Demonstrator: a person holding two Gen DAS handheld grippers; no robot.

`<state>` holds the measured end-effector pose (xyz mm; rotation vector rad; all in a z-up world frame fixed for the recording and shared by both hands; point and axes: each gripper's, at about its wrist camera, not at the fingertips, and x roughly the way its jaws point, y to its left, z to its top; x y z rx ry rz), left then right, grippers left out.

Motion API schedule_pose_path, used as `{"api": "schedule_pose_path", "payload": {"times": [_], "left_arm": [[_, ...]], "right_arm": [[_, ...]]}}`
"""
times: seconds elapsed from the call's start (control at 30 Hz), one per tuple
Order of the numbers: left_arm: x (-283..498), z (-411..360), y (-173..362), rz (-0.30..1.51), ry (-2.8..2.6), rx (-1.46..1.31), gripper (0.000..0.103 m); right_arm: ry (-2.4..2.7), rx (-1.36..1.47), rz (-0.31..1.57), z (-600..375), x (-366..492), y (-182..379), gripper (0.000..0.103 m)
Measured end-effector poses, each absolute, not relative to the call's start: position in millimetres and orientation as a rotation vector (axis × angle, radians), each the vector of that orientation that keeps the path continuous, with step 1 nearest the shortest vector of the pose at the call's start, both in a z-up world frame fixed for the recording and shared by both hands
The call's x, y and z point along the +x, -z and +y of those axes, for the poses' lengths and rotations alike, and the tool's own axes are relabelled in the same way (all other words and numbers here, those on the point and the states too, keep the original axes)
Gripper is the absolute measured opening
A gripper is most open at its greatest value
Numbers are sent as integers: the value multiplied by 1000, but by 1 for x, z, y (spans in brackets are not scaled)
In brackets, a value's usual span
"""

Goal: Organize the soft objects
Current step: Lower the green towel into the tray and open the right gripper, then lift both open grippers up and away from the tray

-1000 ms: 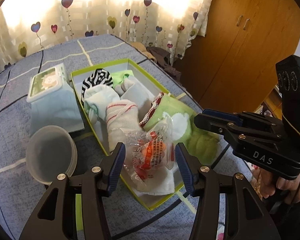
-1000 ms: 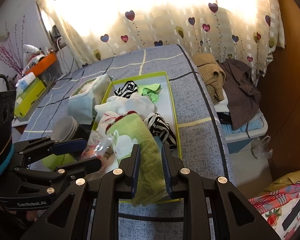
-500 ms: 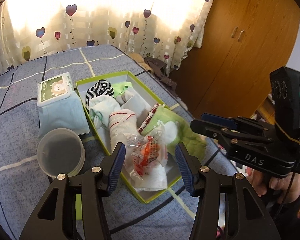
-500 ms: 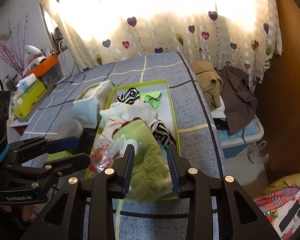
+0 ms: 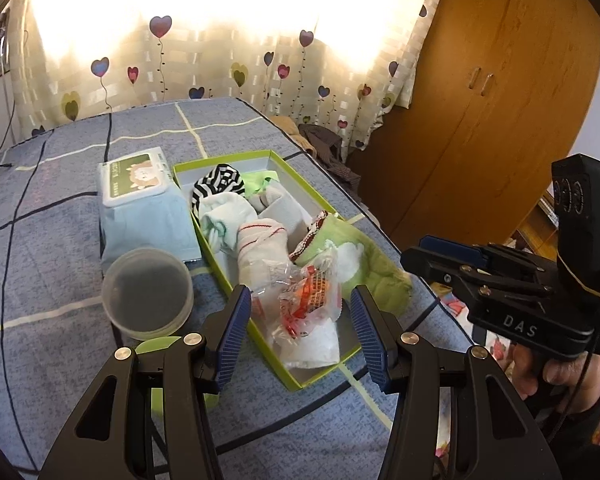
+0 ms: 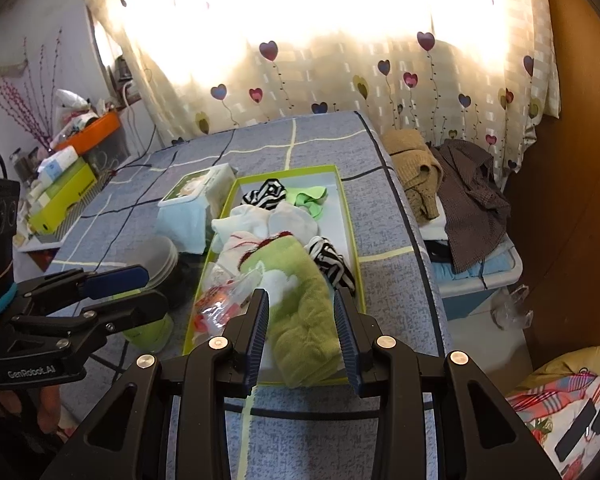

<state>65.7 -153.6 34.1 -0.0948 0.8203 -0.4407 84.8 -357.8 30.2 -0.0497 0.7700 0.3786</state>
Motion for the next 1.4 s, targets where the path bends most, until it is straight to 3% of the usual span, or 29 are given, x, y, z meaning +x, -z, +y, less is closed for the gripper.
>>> {"api": "schedule_pose_path", "payload": {"times": [0.17,0.23,0.63,1.4], "left_arm": [[58,-151,-40,803,430,-92,53],[54,-149,-42,796,426,-92,53],[32,-137,-49,787,392,-86,53],[19,-137,-45,801,355,-35,53]], "right_arm": [[-381,-74,765,-349,76,-33,35],[-380,-80,760,-346,71,-34,47],[-388,-140,752,-322,47,-36,55],[-361,-167,772,-314,27,-28,57]]}}
